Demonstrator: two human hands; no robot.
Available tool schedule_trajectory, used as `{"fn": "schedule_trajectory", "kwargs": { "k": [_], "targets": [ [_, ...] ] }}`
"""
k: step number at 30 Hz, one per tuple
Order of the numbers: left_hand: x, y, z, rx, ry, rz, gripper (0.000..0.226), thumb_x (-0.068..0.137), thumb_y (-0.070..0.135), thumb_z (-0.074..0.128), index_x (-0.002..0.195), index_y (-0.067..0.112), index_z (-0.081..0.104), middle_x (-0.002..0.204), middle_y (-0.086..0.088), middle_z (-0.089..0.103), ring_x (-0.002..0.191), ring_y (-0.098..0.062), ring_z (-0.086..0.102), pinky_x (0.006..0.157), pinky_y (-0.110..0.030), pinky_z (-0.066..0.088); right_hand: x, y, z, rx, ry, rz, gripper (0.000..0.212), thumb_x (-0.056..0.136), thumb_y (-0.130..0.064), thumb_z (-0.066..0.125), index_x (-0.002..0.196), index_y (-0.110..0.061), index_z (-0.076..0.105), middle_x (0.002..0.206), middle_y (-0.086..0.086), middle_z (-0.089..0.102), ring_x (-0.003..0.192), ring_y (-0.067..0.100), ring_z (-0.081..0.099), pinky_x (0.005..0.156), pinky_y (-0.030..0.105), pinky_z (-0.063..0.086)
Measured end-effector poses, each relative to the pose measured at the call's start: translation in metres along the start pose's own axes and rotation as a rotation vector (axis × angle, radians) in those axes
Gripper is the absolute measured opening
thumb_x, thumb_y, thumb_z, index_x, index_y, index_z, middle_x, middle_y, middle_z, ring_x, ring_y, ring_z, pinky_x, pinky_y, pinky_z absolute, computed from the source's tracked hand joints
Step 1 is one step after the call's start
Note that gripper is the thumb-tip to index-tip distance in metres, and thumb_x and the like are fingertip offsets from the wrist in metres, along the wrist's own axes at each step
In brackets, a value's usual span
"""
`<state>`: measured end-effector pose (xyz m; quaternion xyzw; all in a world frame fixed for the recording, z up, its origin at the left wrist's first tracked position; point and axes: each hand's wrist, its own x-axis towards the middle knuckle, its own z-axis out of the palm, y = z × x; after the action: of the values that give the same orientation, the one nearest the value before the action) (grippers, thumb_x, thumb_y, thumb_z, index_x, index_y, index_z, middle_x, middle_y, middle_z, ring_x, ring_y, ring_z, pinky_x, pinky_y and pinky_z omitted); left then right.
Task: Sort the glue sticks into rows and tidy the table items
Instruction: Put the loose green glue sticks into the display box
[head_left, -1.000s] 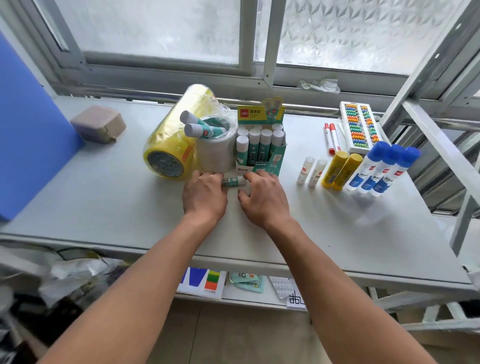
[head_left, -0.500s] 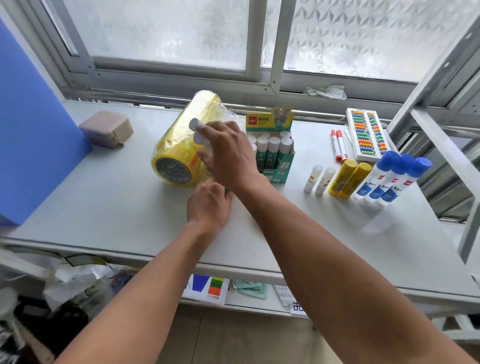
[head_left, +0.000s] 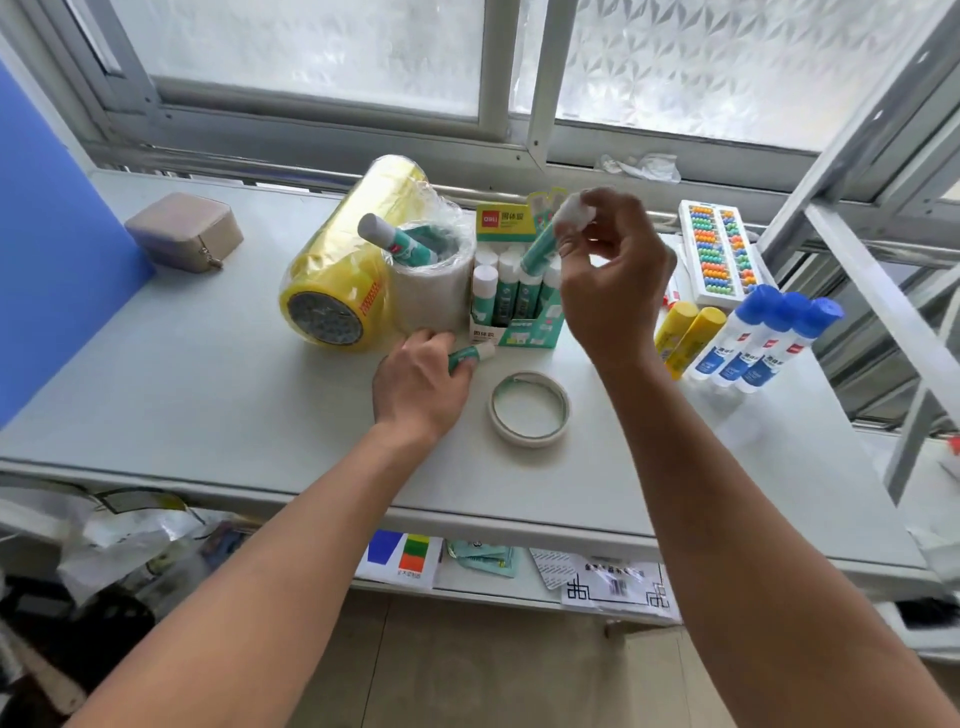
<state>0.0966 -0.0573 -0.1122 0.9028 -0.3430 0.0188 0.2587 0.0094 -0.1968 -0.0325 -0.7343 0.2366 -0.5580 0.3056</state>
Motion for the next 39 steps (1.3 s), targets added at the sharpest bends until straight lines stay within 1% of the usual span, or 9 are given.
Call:
{"fn": "schedule_trajectory", "kwargs": {
  "k": [5,9,13,18,25,29,32,36,39],
  "targets": [
    [0.001,0.000,0.006,-0.040,0.080,-0.029,0.035,0.088,0.039,0.063,0.114,0.016,0.066,0.114,-0.009,0.065,0.104,-0.032,0.058,0.081,-0.038,0.049,-0.007,0.023,0.006,-0.183,-0.267,-0.029,0.018,0.081,-0.021,0.072,0.098,-0.017,0.070,0.086,0.002,0.075,0.075,0.013,0.069,0.069,0.031,0.057],
    [-0.001,-0.002,0.007,-0.044,0.119,-0.013,0.033,0.087,0.036,0.065,0.113,0.016,0.067,0.112,-0.009,0.066,0.103,-0.032,0.057,0.080,-0.037,0.049,-0.006,0.028,0.013,-0.241,-0.272,-0.009,0.021,0.081,-0.028,0.073,0.101,-0.020,0.070,0.091,0.004,0.072,0.087,0.017,0.064,0.069,0.020,0.040],
    [-0.001,-0.002,0.008,-0.054,0.127,-0.015,0.034,0.087,0.036,0.064,0.115,0.015,0.066,0.113,-0.009,0.066,0.104,-0.032,0.057,0.082,-0.038,0.048,-0.004,0.028,0.019,-0.233,-0.273,0.013,0.021,0.079,-0.029,0.077,0.097,-0.019,0.072,0.090,0.004,0.071,0.093,0.020,0.063,0.076,0.026,0.049],
    [-0.002,-0.002,0.010,-0.055,0.121,-0.012,0.031,0.087,0.034,0.064,0.112,0.015,0.067,0.111,-0.009,0.066,0.102,-0.033,0.057,0.081,-0.038,0.048,-0.019,0.039,0.025,-0.349,-0.350,-0.016,0.022,0.077,-0.033,0.078,0.092,-0.017,0.073,0.080,0.003,0.071,0.099,0.024,0.056,0.080,0.034,0.046],
    [-0.002,-0.004,0.009,-0.063,0.137,-0.009,0.034,0.088,0.034,0.063,0.116,0.015,0.063,0.113,-0.010,0.064,0.103,-0.032,0.057,0.081,-0.039,0.049,-0.025,0.038,0.028,-0.457,-0.353,-0.033,0.025,0.087,-0.038,0.064,0.101,-0.020,0.075,0.101,-0.004,0.066,0.104,0.024,0.046,0.080,0.031,0.037],
    [0.003,0.004,-0.001,-0.339,0.409,-0.076,0.036,0.093,0.029,0.053,0.122,0.008,0.047,0.113,-0.015,0.056,0.097,-0.030,0.056,0.073,-0.036,0.045,-0.029,0.037,0.020,-0.345,-0.199,0.000,0.024,0.088,-0.019,0.056,0.105,-0.013,0.072,0.103,0.003,0.067,0.100,0.024,0.051,0.081,0.026,0.036],
    [0.025,0.007,-0.020,-0.510,0.620,-0.218,0.046,0.095,0.023,0.050,0.136,0.003,0.039,0.125,-0.023,0.051,0.113,-0.035,0.051,0.092,-0.030,0.035,-0.028,0.036,0.014,-0.254,-0.018,0.083,0.023,0.088,-0.011,0.052,0.100,-0.010,0.071,0.096,0.005,0.070,0.093,0.023,0.054,0.076,0.019,0.033],
    [0.053,0.006,-0.034,-0.475,0.568,-0.277,0.060,0.100,0.028,0.047,0.150,0.005,0.023,0.147,-0.020,0.039,0.135,-0.029,0.039,0.100,-0.023,0.023,-0.027,0.029,0.012,-0.218,-0.019,0.101,0.022,0.088,-0.010,0.051,0.097,-0.010,0.071,0.093,0.005,0.071,0.092,0.021,0.054,0.074,0.018,0.032],
    [0.063,0.001,-0.032,-0.457,0.540,-0.278,0.056,0.101,0.030,0.046,0.149,0.007,0.030,0.149,-0.016,0.043,0.136,-0.029,0.041,0.105,-0.024,0.025,-0.026,0.023,0.016,-0.196,-0.088,0.125,0.022,0.088,-0.011,0.052,0.098,-0.010,0.071,0.095,0.004,0.072,0.095,0.021,0.055,0.076,0.018,0.034]
  ]
}}
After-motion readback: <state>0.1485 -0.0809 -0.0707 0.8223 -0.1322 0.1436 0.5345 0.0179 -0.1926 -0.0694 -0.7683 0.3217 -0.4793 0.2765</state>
